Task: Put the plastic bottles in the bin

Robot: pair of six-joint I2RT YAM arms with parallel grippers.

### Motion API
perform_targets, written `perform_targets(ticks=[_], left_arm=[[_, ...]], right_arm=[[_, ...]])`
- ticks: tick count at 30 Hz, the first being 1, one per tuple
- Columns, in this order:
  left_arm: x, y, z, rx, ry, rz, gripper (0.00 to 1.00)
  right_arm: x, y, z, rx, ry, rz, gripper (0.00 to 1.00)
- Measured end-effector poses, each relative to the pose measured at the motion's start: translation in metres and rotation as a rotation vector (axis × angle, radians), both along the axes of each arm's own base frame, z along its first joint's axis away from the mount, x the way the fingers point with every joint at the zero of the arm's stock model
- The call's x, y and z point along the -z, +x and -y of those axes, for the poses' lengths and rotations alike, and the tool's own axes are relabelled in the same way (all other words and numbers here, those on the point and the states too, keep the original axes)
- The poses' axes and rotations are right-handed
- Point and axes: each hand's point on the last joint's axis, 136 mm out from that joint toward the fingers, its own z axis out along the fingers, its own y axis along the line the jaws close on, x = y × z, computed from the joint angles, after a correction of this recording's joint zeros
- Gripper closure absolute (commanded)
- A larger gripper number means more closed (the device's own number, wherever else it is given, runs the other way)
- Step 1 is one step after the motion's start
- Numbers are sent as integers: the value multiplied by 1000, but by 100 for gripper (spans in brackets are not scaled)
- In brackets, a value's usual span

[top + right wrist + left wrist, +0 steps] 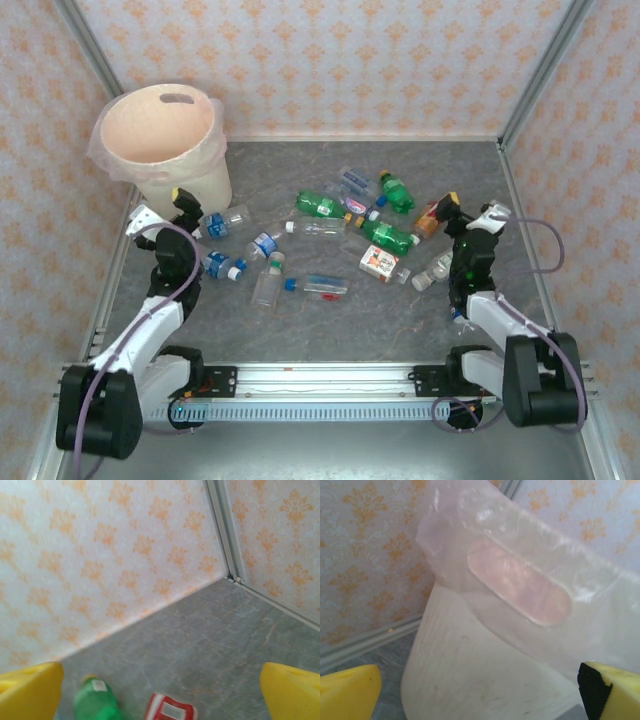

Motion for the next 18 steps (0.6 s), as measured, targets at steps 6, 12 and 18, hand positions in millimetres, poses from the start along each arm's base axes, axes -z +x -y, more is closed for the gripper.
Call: perform_targets(ticks=[6,12,18], left_arm=[[9,-18,19,132,-186,65,0],[44,-23,35,204,-326,-43,1],[82,-31,46,223,-432,-174,1]], right_arm=[[-23,4,-6,-20,236,28,0],[-19,7,-41,-197,350,-9,0],[-27,-5,-98,-406,402,-27,0]])
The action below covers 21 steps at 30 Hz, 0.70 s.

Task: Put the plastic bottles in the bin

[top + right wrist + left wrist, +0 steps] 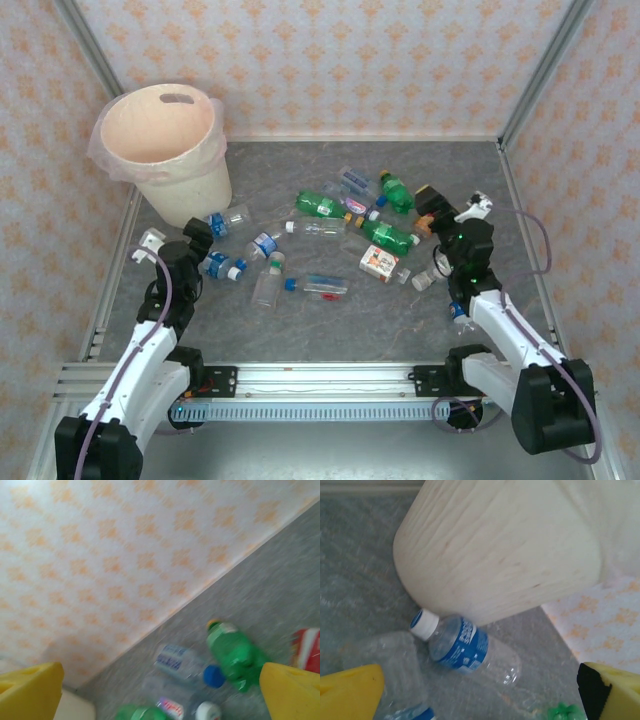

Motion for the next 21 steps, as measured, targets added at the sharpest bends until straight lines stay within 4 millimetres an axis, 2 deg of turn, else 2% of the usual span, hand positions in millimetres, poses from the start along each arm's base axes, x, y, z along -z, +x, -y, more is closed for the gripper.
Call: perform_targets(ticks=[3,9,13,21], left_arm=[[24,-6,4,11,-36,-94,2],[66,-20,11,20,-85,-291,4],[81,-21,15,35,-99,-374,4],[99,-10,17,54,-133,-471,7]], right_arm=[[1,-11,-27,-83,21,4,0],[16,-26,-73,-205,-18,-24,0],[21,-33,-93,-251,-65,-24,0],[28,-44,-119,-327,-146,-16,0]])
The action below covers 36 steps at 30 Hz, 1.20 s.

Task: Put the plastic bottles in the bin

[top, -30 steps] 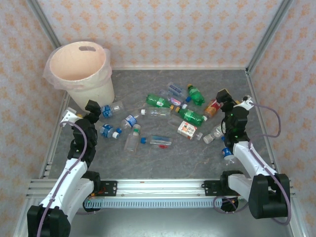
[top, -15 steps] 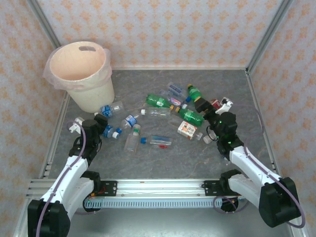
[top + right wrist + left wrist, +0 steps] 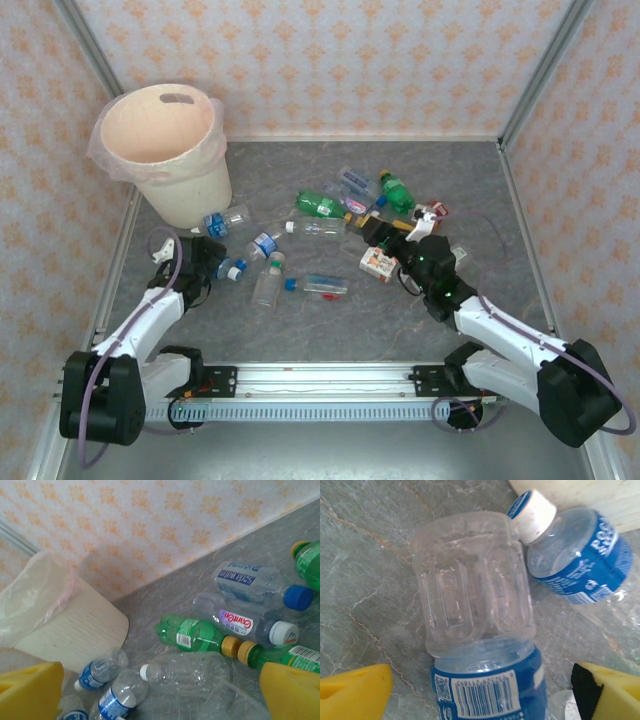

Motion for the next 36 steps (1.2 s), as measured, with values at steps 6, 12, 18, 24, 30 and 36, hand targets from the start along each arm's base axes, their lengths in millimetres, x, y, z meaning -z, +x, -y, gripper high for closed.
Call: perform_targets(ticks=[6,12,18,24,30,36], left_arm=[[12,1,1,3,-25,-34,8],[21,7,-4,-13,-63,-39,8],[26,13,-4,-7,-93,-39,10],[29,15,-7,-2,-110,-48,21],[23,21,-5,10,-123,-14,36],[-13,26,-6,14,-109,109,37]], right_arm=[[4,-1,-5,-16,-24,2,0],[8,-1,-8,-25,-34,-8,0],[14,-1,-10,-28,-43,-22,0],[14,-1,-11,-33,-45,-17,0],[16,0,-13,-37,-49,-18,0],[18,0,-14,-38,-52,-23,0]])
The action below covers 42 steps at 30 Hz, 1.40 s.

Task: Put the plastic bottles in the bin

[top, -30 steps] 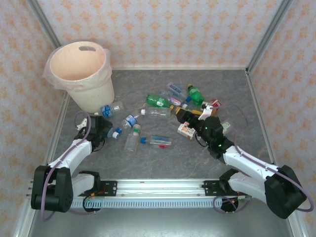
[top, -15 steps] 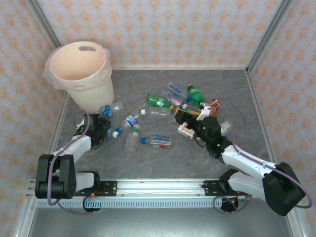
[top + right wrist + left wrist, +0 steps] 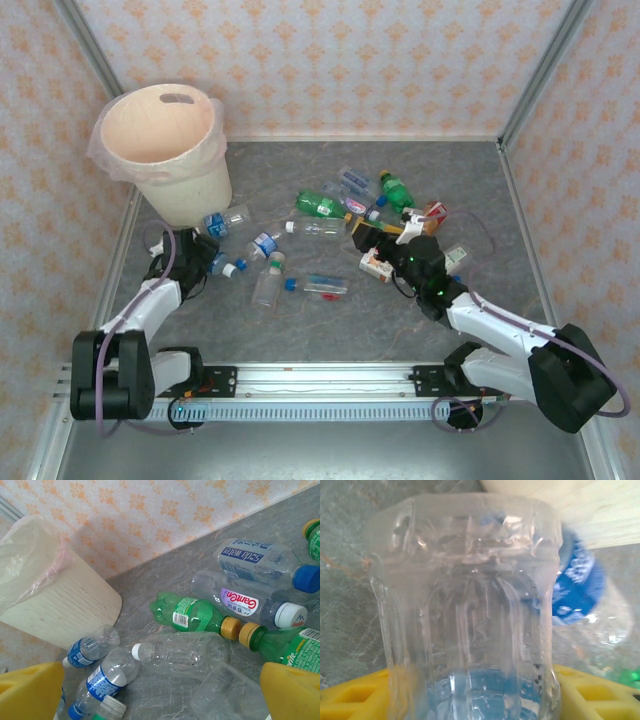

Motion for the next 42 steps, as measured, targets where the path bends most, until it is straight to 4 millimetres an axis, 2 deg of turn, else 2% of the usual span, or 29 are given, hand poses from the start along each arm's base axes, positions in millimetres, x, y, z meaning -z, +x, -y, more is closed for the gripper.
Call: perform_targets(ticks=[7,10,13,18,24,28,31,37,42], left_arm=[[-45,-16,-12,-59,65,113,36],[-61,-29,-19,-94,100,141,37],[-87,-40,-27,-128,141,192,37],[-155,-53,-42,-170,269,312,38],[-241,-55,-60,-195,465,395,38],[-283,-49,-71,-210,581,405,39],[-304,-40,-75,-215,645,406,40],[-345,-1,-72,-180,712,414,41],[-363,34,-63,-136,775,414,41]], right_arm=[[-4,-4,-9,-38,6,18,0],[-9,-10,-18,-82,2,45,0],[-13,-23,-33,-144,-12,83,0],[-19,-42,-55,-234,-42,139,0],[-23,-46,-60,-257,-55,173,0],[-26,-50,-64,-276,-55,196,0],[-25,-53,-64,-284,-56,208,0],[-28,-59,-63,-298,-50,237,0],[-36,-68,-58,-312,-27,286,0]])
